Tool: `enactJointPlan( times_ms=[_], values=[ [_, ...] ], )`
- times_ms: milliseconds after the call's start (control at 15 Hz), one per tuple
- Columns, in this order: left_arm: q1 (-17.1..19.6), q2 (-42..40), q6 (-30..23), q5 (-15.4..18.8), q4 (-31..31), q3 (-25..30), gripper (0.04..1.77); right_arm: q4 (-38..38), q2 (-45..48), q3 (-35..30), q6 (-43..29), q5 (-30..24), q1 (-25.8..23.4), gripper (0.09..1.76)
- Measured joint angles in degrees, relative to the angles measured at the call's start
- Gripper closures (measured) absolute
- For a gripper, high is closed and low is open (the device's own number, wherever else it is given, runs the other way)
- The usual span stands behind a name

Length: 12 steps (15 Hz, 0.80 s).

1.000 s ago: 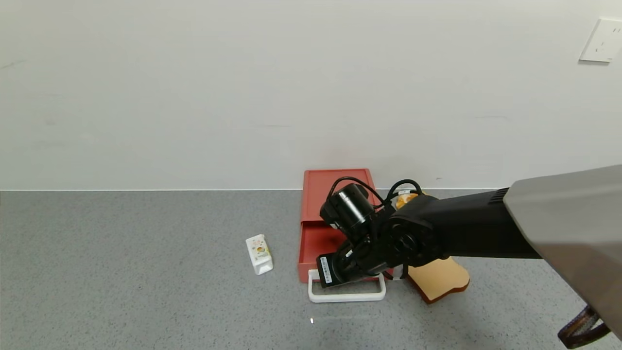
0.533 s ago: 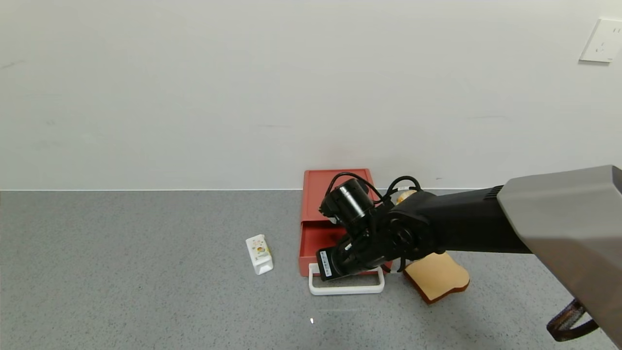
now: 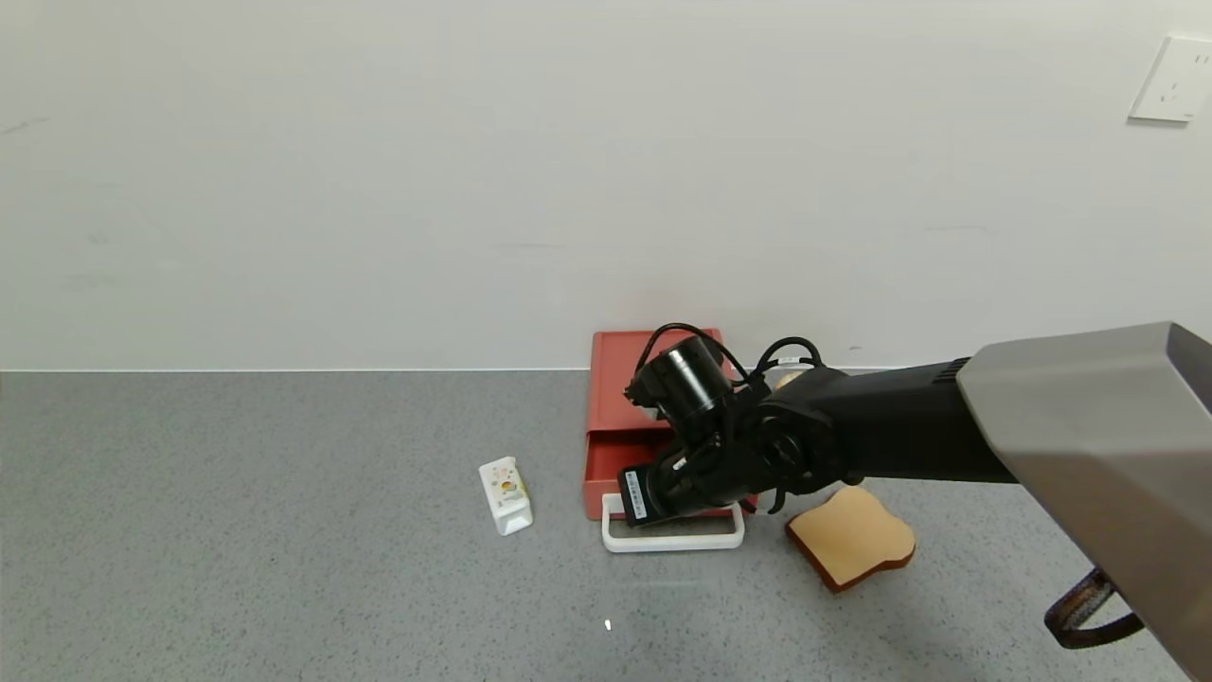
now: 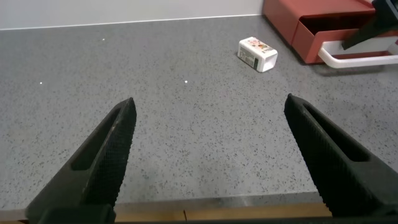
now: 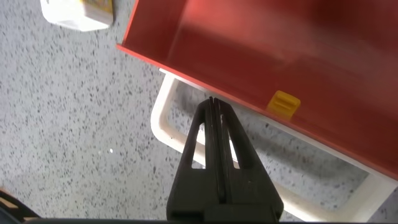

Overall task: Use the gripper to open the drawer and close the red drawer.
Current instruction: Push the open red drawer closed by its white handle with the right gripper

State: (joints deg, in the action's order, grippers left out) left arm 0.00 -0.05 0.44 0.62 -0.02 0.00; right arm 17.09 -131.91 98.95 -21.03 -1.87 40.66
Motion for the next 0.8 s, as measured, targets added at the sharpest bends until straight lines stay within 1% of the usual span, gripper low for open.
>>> enactJointPlan(
  times_ms=[200, 800],
  values=[
    [0.0, 0.0, 0.0, 0.0, 0.0, 0.0, 0.09, -1.1, -0.8, 1.0, 2.0, 0.0, -0.7, 1.73],
    [0.0, 0.0, 0.0, 0.0, 0.0, 0.0, 0.09, -1.7, -3.3, 5.3, 3.4, -0.1, -2.4, 1.73]
  ],
)
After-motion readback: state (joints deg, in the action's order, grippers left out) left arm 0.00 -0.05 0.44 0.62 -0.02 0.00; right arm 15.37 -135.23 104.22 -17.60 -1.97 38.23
